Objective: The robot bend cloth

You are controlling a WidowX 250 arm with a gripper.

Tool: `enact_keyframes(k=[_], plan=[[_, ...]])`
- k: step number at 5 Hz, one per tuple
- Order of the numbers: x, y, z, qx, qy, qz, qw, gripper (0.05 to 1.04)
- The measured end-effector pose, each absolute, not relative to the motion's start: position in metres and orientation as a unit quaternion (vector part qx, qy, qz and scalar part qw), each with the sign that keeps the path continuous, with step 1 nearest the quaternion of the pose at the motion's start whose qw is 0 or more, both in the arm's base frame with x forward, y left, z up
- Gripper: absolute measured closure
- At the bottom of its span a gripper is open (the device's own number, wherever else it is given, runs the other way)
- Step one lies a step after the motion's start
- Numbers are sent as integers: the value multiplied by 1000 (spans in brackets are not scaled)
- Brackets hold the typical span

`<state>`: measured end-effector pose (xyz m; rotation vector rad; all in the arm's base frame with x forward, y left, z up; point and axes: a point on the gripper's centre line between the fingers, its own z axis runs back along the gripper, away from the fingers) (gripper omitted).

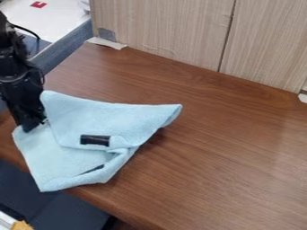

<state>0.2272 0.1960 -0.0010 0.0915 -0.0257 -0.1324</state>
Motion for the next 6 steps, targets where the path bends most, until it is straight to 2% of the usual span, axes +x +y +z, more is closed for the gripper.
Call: enact_keyframes(k=[1,3,5,6], plan=[[235,187,14,60,-11,-86,994,1007],[275,118,72,93,-87,-170,977,1010],[282,37,77,83,-114,-284,949,1011],[275,14,65,92,-110,-337,931,1011]])
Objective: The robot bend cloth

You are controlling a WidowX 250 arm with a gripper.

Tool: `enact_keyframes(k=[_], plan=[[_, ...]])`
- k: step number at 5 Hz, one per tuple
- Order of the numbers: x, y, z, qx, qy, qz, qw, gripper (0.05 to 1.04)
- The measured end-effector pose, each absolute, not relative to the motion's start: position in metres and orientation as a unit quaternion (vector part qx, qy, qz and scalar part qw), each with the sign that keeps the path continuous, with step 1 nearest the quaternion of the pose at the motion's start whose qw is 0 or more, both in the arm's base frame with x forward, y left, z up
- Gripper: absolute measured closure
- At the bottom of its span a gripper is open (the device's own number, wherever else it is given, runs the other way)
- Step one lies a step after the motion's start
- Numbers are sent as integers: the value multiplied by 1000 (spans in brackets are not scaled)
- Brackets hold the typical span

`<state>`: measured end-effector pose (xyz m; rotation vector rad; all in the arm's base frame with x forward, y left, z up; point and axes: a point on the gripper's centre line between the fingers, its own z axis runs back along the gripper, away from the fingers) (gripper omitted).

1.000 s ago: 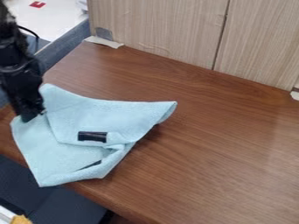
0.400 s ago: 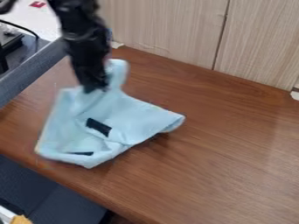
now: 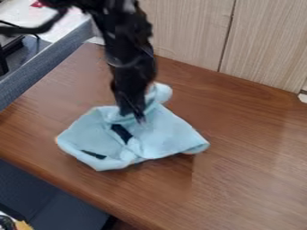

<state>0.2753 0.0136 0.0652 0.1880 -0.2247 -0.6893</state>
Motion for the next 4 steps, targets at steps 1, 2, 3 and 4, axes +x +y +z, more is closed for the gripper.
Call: enact_keyframes(k=[1,2,3,4], plan=[[268,6,34,95,-85,-375,918,1011],[260,0,10,99,-77,-412,902,1012],[254,-9,0,104,-67,-442,888,986],[249,-11,2,104,-57,-441,890,814]])
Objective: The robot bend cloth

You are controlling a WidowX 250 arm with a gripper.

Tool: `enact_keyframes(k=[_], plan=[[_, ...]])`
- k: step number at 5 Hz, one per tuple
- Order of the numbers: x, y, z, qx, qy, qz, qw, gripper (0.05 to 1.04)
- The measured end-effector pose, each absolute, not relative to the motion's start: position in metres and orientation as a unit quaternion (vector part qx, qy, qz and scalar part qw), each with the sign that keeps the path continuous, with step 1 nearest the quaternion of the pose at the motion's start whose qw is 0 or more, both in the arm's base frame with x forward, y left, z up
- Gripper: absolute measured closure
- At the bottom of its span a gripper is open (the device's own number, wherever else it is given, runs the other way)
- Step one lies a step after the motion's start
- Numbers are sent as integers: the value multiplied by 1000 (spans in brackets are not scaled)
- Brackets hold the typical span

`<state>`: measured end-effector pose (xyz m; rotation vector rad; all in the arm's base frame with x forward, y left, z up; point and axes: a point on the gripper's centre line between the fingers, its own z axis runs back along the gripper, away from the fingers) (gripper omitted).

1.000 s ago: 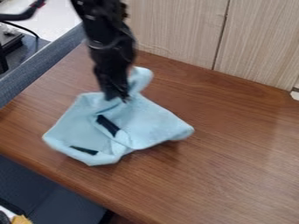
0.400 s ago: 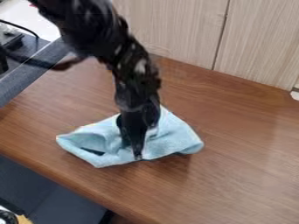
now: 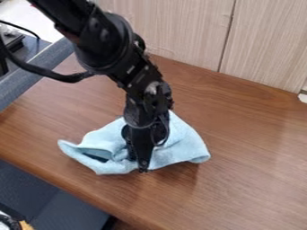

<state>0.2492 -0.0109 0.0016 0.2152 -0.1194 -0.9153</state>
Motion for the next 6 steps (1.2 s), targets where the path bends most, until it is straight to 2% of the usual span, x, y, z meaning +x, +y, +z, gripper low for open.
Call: enact_keyframes(k=[1,2,3,4,5,6], plan=[[250,-11,22,108,-76,-437,890,536],[249,-6,29,100,-78,-426,896,233],[250,-1,38,96,-85,-422,898,73],[253,4,60,94,-104,-420,896,77],[251,10,101,111,-124,-418,893,83],[242,18,117,88,-128,-390,907,83]])
